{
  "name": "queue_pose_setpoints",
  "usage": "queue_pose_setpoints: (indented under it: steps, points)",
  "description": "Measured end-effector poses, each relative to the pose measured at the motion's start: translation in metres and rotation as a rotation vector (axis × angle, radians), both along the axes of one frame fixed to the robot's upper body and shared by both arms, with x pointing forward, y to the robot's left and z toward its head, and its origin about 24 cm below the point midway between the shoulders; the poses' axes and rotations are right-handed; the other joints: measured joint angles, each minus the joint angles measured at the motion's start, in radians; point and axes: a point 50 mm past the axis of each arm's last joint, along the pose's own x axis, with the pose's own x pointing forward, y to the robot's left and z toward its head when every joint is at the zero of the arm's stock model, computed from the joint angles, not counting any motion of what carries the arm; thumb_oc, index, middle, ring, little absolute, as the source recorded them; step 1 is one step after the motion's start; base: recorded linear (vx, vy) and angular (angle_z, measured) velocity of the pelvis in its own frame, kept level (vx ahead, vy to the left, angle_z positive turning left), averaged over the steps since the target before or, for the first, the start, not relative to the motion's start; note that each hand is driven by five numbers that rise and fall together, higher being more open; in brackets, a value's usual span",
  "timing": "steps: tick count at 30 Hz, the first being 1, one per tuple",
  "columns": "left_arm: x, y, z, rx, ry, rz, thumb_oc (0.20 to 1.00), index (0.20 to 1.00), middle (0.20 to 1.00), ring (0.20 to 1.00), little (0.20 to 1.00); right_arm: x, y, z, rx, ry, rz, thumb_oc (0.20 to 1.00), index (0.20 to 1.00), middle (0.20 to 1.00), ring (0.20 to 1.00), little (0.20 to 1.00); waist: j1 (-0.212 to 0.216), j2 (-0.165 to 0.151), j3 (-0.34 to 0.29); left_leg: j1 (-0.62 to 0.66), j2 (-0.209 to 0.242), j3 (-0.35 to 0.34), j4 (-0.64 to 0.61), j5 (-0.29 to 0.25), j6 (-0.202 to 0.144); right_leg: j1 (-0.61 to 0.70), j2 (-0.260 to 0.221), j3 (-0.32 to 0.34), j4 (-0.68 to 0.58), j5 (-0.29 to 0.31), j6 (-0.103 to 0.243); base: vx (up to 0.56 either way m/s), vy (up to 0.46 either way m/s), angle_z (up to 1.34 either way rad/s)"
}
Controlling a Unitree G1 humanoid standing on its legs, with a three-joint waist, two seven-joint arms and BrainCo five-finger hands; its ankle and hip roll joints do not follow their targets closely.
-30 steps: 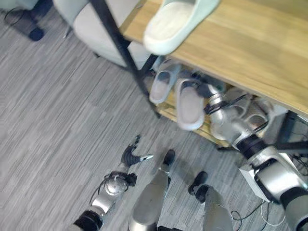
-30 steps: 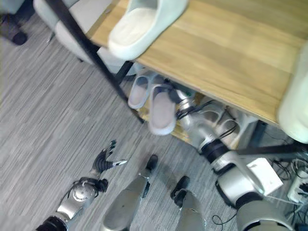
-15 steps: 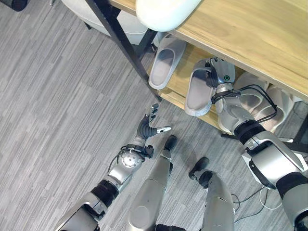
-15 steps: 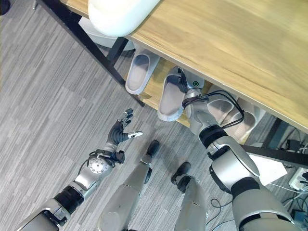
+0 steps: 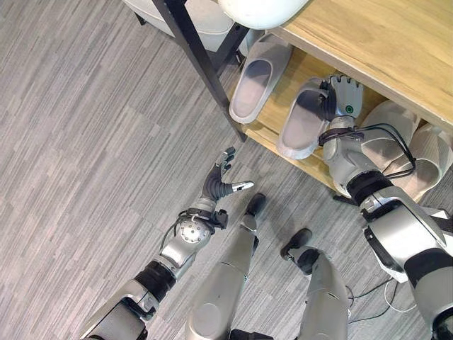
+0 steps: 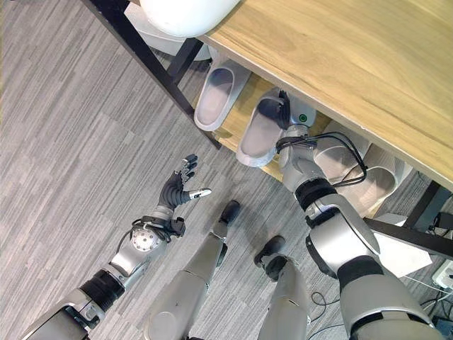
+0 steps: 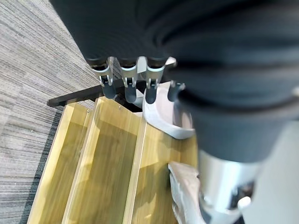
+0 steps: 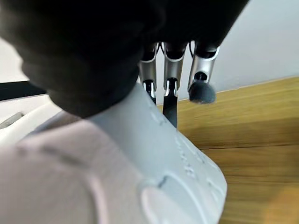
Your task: Arrange the slippers neatly on the shoe rack.
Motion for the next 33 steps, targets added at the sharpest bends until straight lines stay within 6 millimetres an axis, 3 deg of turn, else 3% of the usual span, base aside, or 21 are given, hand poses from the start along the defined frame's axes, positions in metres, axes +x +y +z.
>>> queue_pose_setpoints:
  steps: [5, 11, 18, 24, 27, 30, 33]
  points:
    - [0.009, -0.018, 0.022, -0.005, -0.072, -0.05, 1.0, 1.0, 1.0, 1.0, 1.0, 0.006, -0.011, -0.003, 0.076, 0.096, -0.028, 1.0, 1.0, 1.0, 1.0, 1.0, 0.011, 0.013, 0.008, -0.003, 0.0, -0.003, 0.0, 0.004, -0.003, -0.002, 0.001, -0.002, 0.0, 0.001, 0.001, 0.0, 0.0, 0.0]
    - [0.011, -0.023, 0.028, -0.022, -0.087, -0.05, 1.0, 1.0, 1.0, 1.0, 1.0, 0.007, -0.01, -0.003, 0.137, 0.105, 0.0, 1.0, 1.0, 1.0, 1.0, 1.0, 0.011, 0.019, 0.016, -0.003, 0.0, -0.004, 0.001, 0.005, -0.003, 0.001, 0.003, -0.007, -0.001, 0.001, 0.001, 0.0, 0.005, 0.01]
    - [0.012, -0.024, 0.03, -0.022, -0.092, -0.043, 1.0, 1.0, 1.0, 1.0, 1.0, 0.007, -0.008, 0.005, 0.324, 0.053, 0.016, 1.0, 1.0, 1.0, 1.0, 1.0, 0.009, 0.014, 0.045, 0.0, 0.003, -0.009, 0.003, 0.007, -0.005, 0.01, 0.005, -0.018, -0.008, 0.005, -0.001, 0.0, 0.01, 0.01]
    - [0.013, -0.02, 0.028, -0.013, -0.079, -0.027, 1.0, 1.0, 1.0, 1.0, 1.0, -0.002, 0.018, 0.03, 0.459, -0.113, 0.164, 1.0, 1.0, 1.0, 1.0, 1.0, -0.016, 0.006, 0.05, 0.004, 0.02, 0.005, -0.002, 0.009, -0.003, 0.016, 0.028, -0.004, -0.045, 0.031, 0.0, 0.0, 0.019, -0.13]
    - [0.014, -0.011, 0.021, -0.007, -0.047, 0.013, 1.0, 1.0, 1.0, 1.0, 1.0, -0.018, 0.042, 0.037, 0.549, -0.214, 0.302, 1.0, 1.0, 1.0, 1.0, 1.0, -0.049, -0.01, 0.061, 0.032, 0.033, 0.027, -0.009, 0.009, -0.002, 0.035, 0.042, 0.018, -0.067, 0.047, 0.0, -0.02, 0.015, -0.21]
    - [0.014, -0.008, 0.018, -0.008, -0.032, 0.038, 1.0, 1.0, 1.0, 1.0, 1.0, -0.02, 0.053, 0.027, 0.667, -0.202, 0.355, 1.0, 1.0, 1.0, 1.0, 1.0, -0.072, -0.012, 0.062, 0.042, 0.041, 0.04, -0.02, 0.012, 0.003, 0.036, 0.049, 0.035, -0.074, 0.057, -0.002, -0.02, 0.005, -0.16]
    - [0.014, -0.008, 0.018, -0.007, -0.029, 0.044, 1.0, 1.0, 1.0, 1.0, 1.0, -0.018, 0.056, 0.003, 0.826, -0.127, 0.355, 1.0, 1.0, 1.0, 1.0, 1.0, -0.089, -0.012, 0.062, 0.041, 0.046, 0.048, -0.025, 0.013, 0.005, 0.026, 0.053, 0.046, -0.074, 0.059, -0.007, -0.02, 0.007, -0.12]
